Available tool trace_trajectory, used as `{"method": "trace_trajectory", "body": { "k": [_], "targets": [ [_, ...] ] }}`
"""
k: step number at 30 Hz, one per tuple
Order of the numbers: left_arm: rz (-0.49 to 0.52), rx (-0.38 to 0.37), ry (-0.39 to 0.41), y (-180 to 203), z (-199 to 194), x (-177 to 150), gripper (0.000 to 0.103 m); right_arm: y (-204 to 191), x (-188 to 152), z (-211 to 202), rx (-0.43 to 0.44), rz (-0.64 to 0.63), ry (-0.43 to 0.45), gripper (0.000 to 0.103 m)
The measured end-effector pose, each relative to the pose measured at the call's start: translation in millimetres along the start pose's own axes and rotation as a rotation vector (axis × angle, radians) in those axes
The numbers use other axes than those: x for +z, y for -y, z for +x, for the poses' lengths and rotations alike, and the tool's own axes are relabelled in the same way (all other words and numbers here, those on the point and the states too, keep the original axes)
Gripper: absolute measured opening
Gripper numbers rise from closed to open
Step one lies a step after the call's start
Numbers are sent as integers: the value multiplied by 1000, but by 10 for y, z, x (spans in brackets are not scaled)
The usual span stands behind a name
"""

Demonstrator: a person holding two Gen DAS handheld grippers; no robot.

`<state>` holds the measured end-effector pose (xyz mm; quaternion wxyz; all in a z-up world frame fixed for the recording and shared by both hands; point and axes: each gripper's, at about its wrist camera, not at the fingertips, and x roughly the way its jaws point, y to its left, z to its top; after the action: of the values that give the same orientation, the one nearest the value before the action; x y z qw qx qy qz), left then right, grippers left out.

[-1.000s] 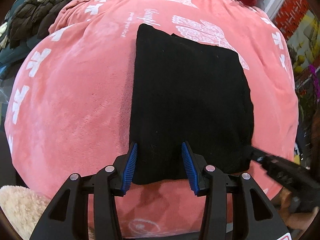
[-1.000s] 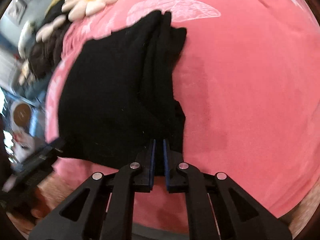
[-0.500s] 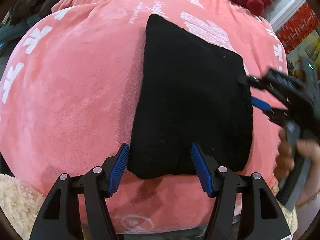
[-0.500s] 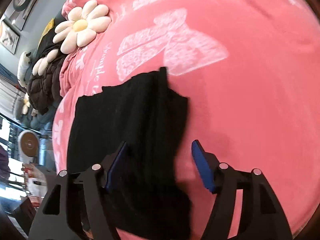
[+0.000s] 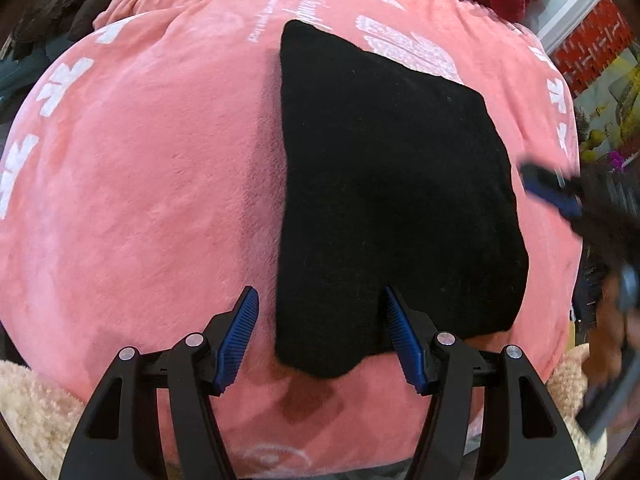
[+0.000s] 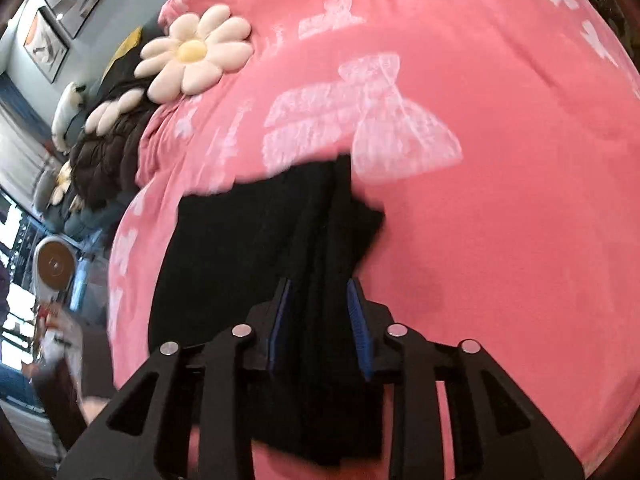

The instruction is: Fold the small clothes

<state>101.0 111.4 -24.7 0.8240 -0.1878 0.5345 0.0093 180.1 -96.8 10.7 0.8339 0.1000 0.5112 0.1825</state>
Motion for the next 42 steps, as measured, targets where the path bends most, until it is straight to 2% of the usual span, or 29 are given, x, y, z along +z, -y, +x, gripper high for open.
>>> {"method": "trace_trajectory", "body": {
  "k": [3,4,5,6,7,8,11,12,14,15,17,18,19,20,21,22,24,25,27,28,29,30,31,33,35,37,39,40,42],
  "targets": [
    [-51,-27,-19,-101,17,-17,61,119,-286,107,-3,15,-80,31],
    [-74,-54,-29,-142,37,-2,58,161,-368,185,18,45,-116,33],
    [-99,-105,-56,-187,76,5,49,205,-433,232,52,76,-140,32],
    [-115,-167,-92,-223,133,10,26,248,-484,279,88,111,-151,30],
    [-126,-188,-110,-244,162,16,20,277,-518,314,101,137,-157,17],
    [-143,-199,-121,-288,181,31,17,279,-517,309,104,148,-164,9],
    [-218,-239,-131,-434,131,40,16,172,-524,93,101,118,-130,6],
    [-238,-232,-129,-476,119,22,16,135,-545,69,86,88,-129,6],
    [-269,-159,-128,-537,119,-33,25,100,-663,178,-56,-11,-175,6],
    [-264,-130,-126,-527,91,-43,26,123,-708,154,-66,-21,-161,4],
    [-190,-104,-105,-384,-71,-42,26,123,-693,-29,-52,25,-111,8],
    [-131,-85,-56,-276,-231,-49,26,76,-670,-159,-32,23,-64,8],
    [-96,-72,-15,-202,-352,-61,30,-15,-631,-271,-13,-7,-27,8],
    [-45,-47,51,-96,-550,-65,42,-147,-577,-345,-3,-58,-6,8],
    [-29,-44,95,-37,-658,-52,47,-231,-538,-365,5,-90,1,8],
    [-27,-49,118,-4,-703,-9,51,-353,-474,-359,28,-126,7,8],
    [-14,-59,138,110,-702,147,51,-480,-373,-225,58,-159,-9,8],
    [-8,-44,138,151,-661,222,51,-491,-346,-96,60,-169,-41,8],
    [21,16,106,268,-401,389,51,-415,-328,273,-5,-186,-116,6],
    [40,76,70,277,-158,443,51,-269,-351,509,-44,-171,-156,1],
    [46,119,38,214,27,469,56,-183,-325,525,-5,-131,-150,0],
    [42,123,-3,128,241,454,57,-135,-292,496,22,-84,-153,0],
    [7,91,7,59,266,476,61,-144,-264,401,18,-70,-151,0],
    [-30,60,1,-40,142,442,60,-242,-292,133,1,-127,-89,5],
    [-42,71,27,-71,-46,362,59,-245,-384,109,-4,-152,-109,5],
    [-27,120,30,-78,-91,232,59,-126,-560,328,-68,-170,-171,3],
    [-25,173,-16,-108,8,136,61,-8,-589,301,-44,-128,-148,1],
    [-39,175,-28,-123,25,89,61,-25,-547,213,-35,-99,-138,2],
    [-54,182,-32,-128,10,45,62,-90,-527,117,-38,-137,-101,7]
  ]
}}
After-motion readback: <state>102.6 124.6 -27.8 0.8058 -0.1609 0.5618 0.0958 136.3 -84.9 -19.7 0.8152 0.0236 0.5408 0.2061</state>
